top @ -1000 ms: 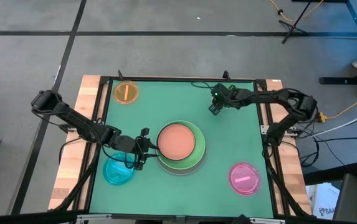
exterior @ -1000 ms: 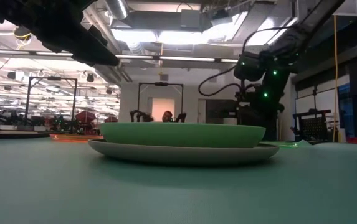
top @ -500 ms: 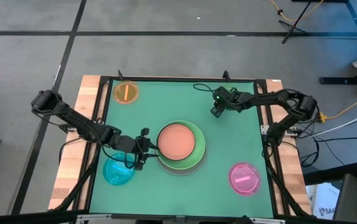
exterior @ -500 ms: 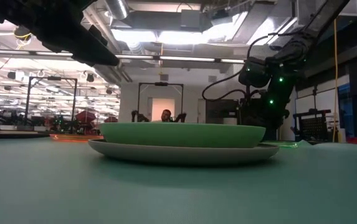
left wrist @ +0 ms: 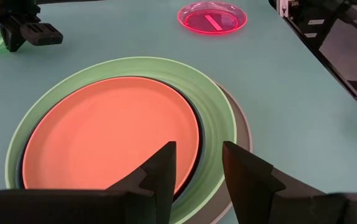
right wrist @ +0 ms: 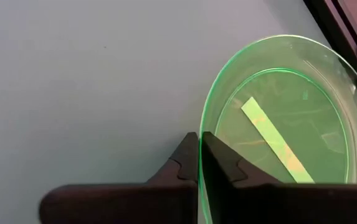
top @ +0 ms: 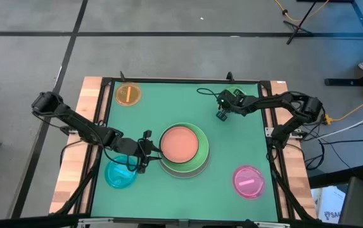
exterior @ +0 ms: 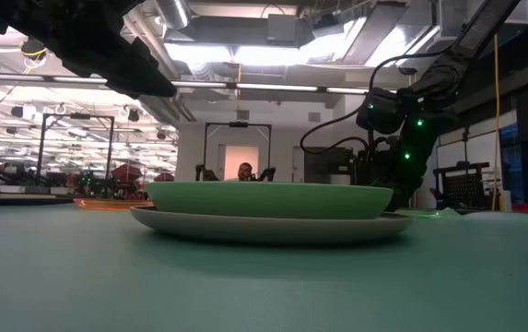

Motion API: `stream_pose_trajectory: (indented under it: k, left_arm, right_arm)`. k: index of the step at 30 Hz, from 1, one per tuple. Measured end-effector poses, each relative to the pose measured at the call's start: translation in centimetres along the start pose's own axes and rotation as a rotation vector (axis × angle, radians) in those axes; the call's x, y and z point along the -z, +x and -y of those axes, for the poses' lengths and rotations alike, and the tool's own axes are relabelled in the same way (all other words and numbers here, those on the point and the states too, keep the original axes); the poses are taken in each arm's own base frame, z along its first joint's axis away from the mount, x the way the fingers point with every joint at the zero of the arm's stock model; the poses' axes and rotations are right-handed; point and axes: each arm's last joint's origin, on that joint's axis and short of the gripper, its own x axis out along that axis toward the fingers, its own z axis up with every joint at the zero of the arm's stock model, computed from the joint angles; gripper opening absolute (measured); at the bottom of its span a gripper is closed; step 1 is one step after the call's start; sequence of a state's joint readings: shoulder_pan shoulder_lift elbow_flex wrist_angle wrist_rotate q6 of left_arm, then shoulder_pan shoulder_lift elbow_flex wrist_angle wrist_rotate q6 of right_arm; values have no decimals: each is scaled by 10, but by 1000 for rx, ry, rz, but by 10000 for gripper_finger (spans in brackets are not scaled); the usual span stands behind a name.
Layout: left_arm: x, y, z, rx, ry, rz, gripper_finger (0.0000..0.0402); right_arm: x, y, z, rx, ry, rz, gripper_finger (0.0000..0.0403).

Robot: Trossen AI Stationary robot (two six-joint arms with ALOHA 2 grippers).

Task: Stack plastic plates
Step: Stack the light green plate on the pink plate

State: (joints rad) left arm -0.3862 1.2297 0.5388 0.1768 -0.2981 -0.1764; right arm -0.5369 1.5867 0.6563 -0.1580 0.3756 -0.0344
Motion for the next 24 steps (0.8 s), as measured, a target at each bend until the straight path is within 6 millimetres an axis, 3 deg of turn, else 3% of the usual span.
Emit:
stream_pose_trajectory:
  k: [5, 11, 17, 24]
  left_arm:
    - [0, 0, 0, 0, 0, 0, 124]
    - [0, 0, 0, 0, 0, 1, 124]
    - [0, 0, 0, 0, 2, 1, 124]
    - [0, 0, 0, 0, 2, 1, 124]
  right_arm:
    - [0, 0, 0, -1, -25, 1, 5]
    - [-5, -8, -15, -20, -106, 33, 2]
    - [-18, -27, -46, -75, -212, 119, 1]
    - [-36, -65, -86, -82, -337, 214, 1]
